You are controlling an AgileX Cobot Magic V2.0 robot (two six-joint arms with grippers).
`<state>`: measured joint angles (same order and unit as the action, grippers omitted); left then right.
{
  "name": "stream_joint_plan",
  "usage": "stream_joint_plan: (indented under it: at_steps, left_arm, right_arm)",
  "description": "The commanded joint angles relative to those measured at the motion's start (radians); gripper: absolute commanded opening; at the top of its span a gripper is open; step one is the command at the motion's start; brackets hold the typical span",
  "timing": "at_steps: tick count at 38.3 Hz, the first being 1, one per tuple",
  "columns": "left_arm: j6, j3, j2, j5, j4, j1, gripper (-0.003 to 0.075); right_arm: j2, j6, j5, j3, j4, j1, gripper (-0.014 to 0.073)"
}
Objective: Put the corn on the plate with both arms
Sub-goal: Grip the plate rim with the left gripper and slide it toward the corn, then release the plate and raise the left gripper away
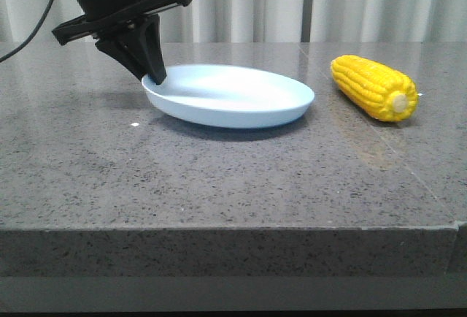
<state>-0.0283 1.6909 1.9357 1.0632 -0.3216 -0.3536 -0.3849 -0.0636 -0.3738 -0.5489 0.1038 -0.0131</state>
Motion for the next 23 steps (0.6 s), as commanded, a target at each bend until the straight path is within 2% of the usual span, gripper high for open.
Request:
stream_joint_plan:
  at_steps: [1, 4, 7, 12, 17, 23]
  left_arm:
    - [0.001, 0.03, -0.055, -0.034, -0.019, -0.007, 0.0223]
    - [0.001, 0.037, -0.074, -0.032, 0.011, -0.004, 0.0284]
    - [0.001, 0.043, -0.135, -0.035, 0.116, -0.004, 0.027]
    - [0.05, 0.023, -0.264, -0.03, 0.311, -0.004, 0.0137]
    - [0.104, -0.033, -0.358, -0.03, 0.432, 0.009, -0.0006]
    - [0.117, -0.156, -0.465, -0.048, 0.455, 0.083, -0.002]
  right_arm:
    - [-0.013, 0.009, 0.077, -0.035, 0.008, -0.007, 0.0592]
    - [-0.013, 0.009, 0.077, -0.035, 0.008, -0.007, 0.0592]
    - [-0.013, 0.009, 0.077, -0.035, 0.008, -0.007, 0.0592]
    - [-0.013, 0.009, 0.077, -0.035, 0.008, -0.007, 0.0592]
    - [-0.013, 0.009, 0.077, -0.035, 0.008, -0.007, 0.0592]
    - [-0.013, 0.009, 0.077, -0.035, 0.008, -0.007, 0.0592]
